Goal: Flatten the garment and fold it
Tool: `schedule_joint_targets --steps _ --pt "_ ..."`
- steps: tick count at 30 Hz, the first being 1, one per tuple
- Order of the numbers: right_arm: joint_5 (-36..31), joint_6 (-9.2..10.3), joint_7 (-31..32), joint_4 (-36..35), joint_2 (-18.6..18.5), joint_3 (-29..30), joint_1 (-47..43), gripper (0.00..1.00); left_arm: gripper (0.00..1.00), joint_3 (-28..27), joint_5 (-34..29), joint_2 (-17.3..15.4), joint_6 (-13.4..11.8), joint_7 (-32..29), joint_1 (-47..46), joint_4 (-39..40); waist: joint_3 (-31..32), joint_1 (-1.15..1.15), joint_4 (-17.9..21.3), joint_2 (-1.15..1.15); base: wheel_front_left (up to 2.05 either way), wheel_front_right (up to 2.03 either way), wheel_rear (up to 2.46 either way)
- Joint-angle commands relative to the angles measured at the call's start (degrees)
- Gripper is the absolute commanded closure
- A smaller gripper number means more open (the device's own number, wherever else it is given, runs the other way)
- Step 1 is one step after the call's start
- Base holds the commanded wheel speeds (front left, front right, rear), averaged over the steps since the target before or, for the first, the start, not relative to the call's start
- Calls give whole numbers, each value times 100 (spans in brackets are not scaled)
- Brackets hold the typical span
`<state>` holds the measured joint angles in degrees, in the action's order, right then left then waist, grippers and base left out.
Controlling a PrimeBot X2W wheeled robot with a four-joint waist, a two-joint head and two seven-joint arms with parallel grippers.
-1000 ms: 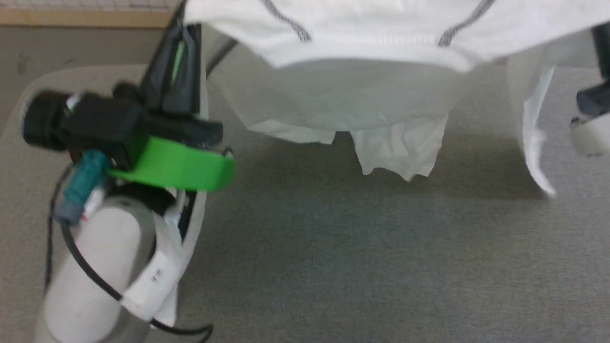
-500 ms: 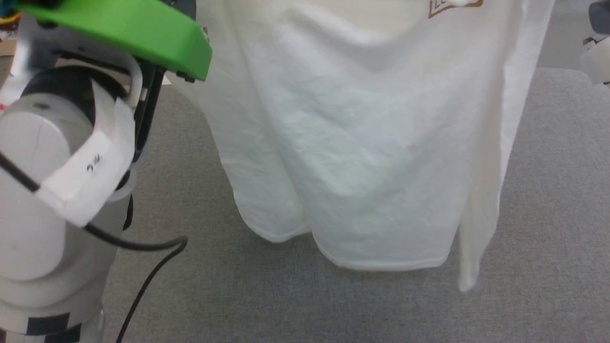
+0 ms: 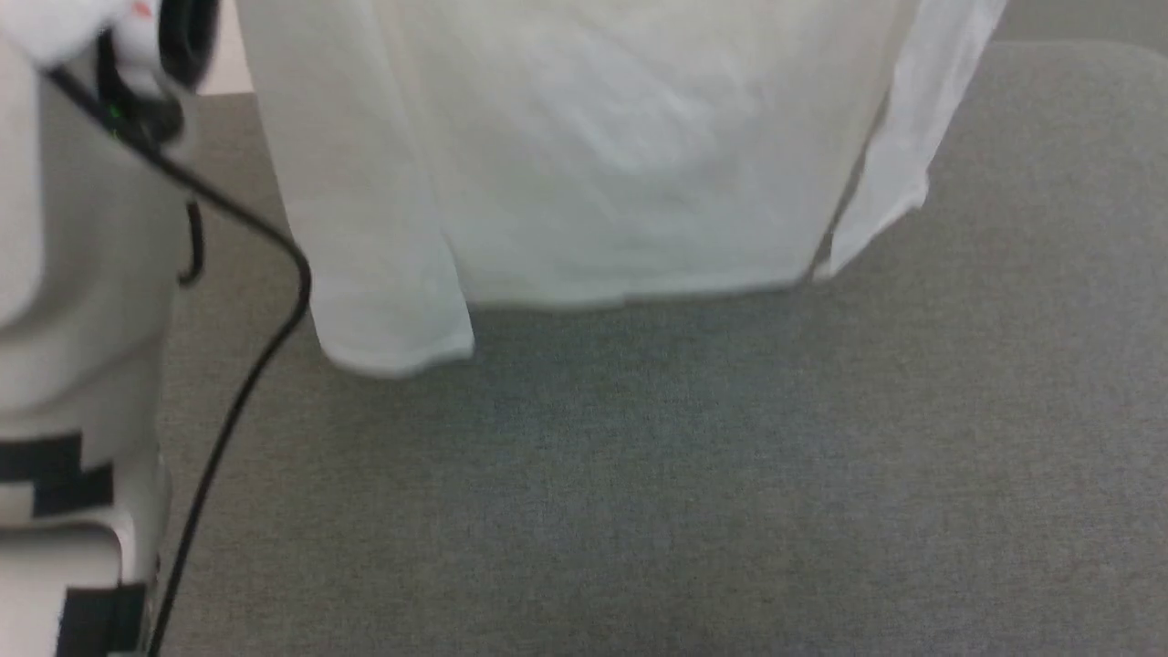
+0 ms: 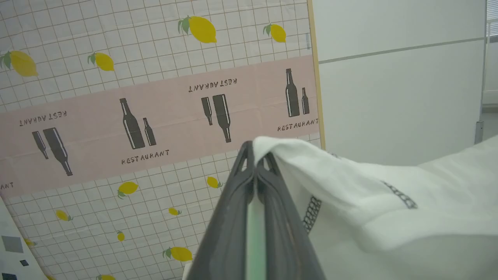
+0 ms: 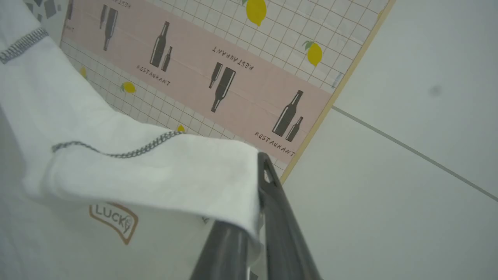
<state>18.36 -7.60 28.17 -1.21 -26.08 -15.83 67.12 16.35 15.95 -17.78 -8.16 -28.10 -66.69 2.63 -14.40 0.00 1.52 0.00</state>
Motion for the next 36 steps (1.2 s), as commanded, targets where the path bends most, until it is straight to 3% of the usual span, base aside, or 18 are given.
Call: schedule_joint_targets --steps 1,5,10,21,28,36 --pt "-92 11 -55 213 47 -60 351 100 100 -14 -115 43 -52 90 -368 -205 -673 0 94 0 0 0 0" --pt "-398 11 -315 943 141 -233 1374 100 100 -61 -428 166 -238 501 -1347 -966 -1288 0 45 0 0 0 0" --pt "-857 11 -929 1844 293 -521 2367 100 100 -109 -740 427 -597 1444 -2199 -1839 -1809 0 -112 0 0 0 0" --pt "-1532 11 -2182 3077 68 -1334 3050 100 100 15 -1101 519 -917 3168 -2555 -2876 -2526 0 -423 0 0 0 0" --pt "-1182 11 -2632 3095 -229 -1833 2871 100 100 21 -967 405 -795 3664 -2134 -2807 -2725 0 -463 0 0 0 0" --pt "-246 11 -2806 1826 -973 -2012 1804 100 100 239 -760 193 -517 3494 -865 -1609 -2460 0 -439 0 0 0 0"
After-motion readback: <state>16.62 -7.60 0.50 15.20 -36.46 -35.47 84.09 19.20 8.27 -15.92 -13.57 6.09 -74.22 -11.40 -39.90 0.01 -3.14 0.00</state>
